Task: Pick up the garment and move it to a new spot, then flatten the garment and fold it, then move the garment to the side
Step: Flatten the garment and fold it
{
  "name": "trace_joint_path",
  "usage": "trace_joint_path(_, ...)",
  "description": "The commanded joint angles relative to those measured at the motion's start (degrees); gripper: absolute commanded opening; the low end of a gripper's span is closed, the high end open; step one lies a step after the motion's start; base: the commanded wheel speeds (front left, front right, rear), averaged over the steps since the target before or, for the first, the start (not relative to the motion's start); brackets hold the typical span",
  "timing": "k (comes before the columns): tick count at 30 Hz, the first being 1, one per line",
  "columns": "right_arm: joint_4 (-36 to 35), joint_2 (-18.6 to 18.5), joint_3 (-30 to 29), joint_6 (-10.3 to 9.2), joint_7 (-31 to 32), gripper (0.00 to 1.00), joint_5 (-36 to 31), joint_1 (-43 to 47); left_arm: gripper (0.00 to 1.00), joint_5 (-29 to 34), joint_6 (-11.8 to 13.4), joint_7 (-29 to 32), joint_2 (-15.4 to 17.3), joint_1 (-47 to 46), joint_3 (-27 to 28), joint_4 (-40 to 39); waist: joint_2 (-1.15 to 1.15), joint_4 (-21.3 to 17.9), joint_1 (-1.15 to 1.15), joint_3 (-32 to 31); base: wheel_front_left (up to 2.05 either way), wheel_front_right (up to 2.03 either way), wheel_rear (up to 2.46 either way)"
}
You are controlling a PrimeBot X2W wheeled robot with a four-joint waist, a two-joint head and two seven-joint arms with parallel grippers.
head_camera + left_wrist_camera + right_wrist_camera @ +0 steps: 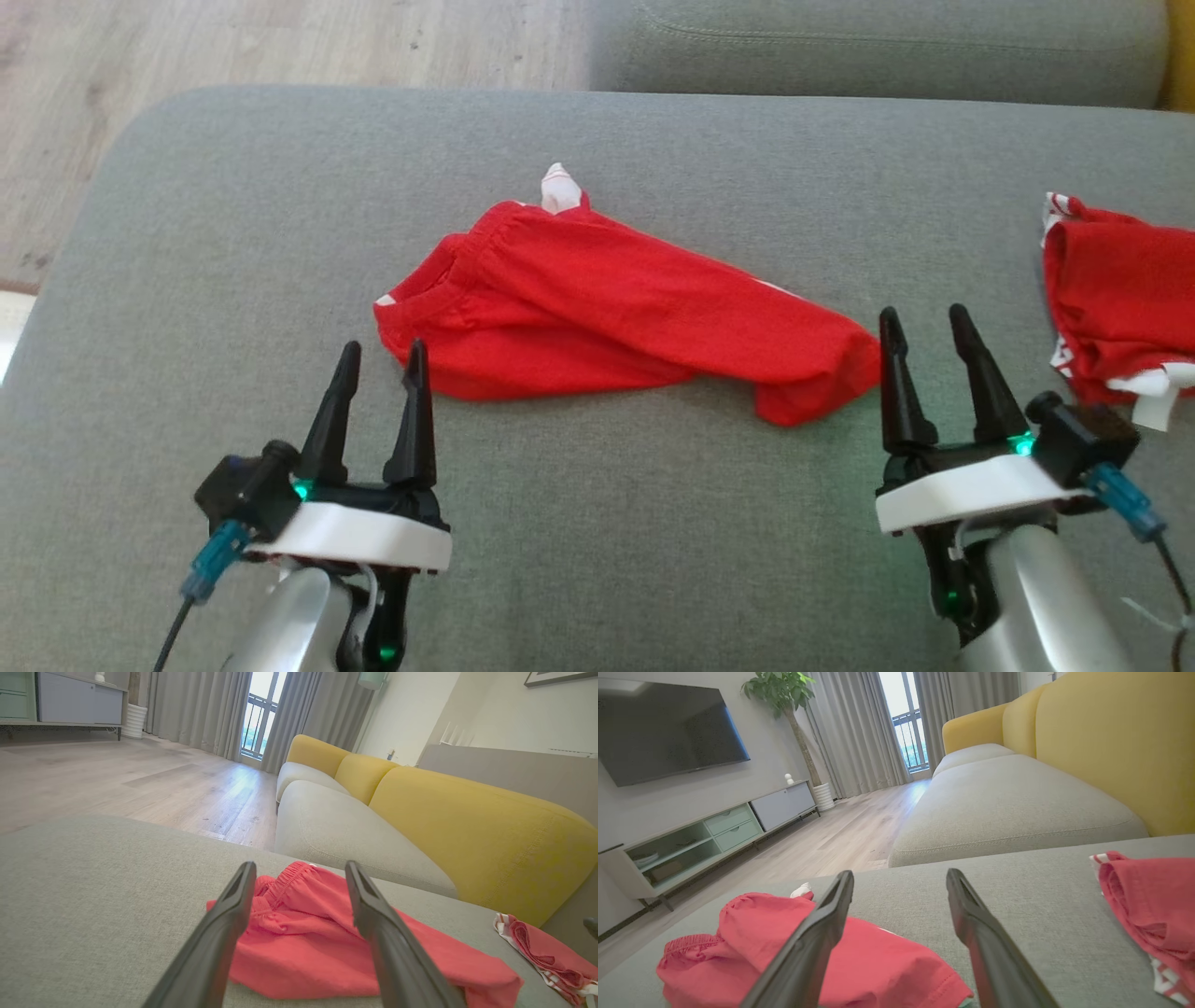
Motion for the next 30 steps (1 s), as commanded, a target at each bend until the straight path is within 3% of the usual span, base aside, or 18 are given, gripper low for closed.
trace_joint_path(1, -1.73, -0.1, 1.97, -0.04, -0.38, 1.0, -1.01, -2.01, 1.0, 1.17, -0.51, -0.54, 0.16, -1.61, 2.9, -1.81, 0.0, 0.41, 0.0, 0.19, 0.0, 0.0, 0.0)
trace_joint_path(8, -2.16, -0.11, 7.69, -0.04, 4.15, 1.0, -4.81, -8.94, 1.0, 3.37, -2.74, -0.54, -2.76, -2.84, 3.97, -0.41, 0.0, 4.06, 0.0, 2.6, 0.0, 0.0, 0.0)
trace_joint_path(12, 0.81, -1.99, 12.86, -0.04, 9.25, 1.0, -4.38, -15.79, 1.0, 3.88, -3.81, -0.54, -4.14, -3.47, 4.11, 1.15, 0.0, 7.13, 0.0, 4.38, 0.0, 0.0, 0.0)
trace_joint_path(16, 7.59, -5.91, 20.91, -0.04, 15.37, 1.0, 1.46, -24.52, 1.0, 4.07, -4.85, -0.54, -5.43, -4.05, 3.97, 3.19, 0.0, 11.13, 0.0, 6.13, 0.0, 0.0, 0.0)
trace_joint_path(22, 14.94, -10.18, 30.93, -0.04, 19.07, 1.0, 9.72, -32.55, 1.0, 3.95, -5.61, -0.54, -6.32, -5.13, 3.86, 4.51, 0.0, 15.01, 0.0, 8.15, 0.0, 0.0, 0.0)
trace_joint_path(30, 24.91, -12.84, 37.57, -0.04, 20.29, 1.0, 14.14, -39.62, 1.0, 3.62, -6.04, -0.54, -6.66, -6.42, 2.65, 5.23, 0.0, 18.08, 0.0, 10.39, 0.0, 0.0, 0.0)
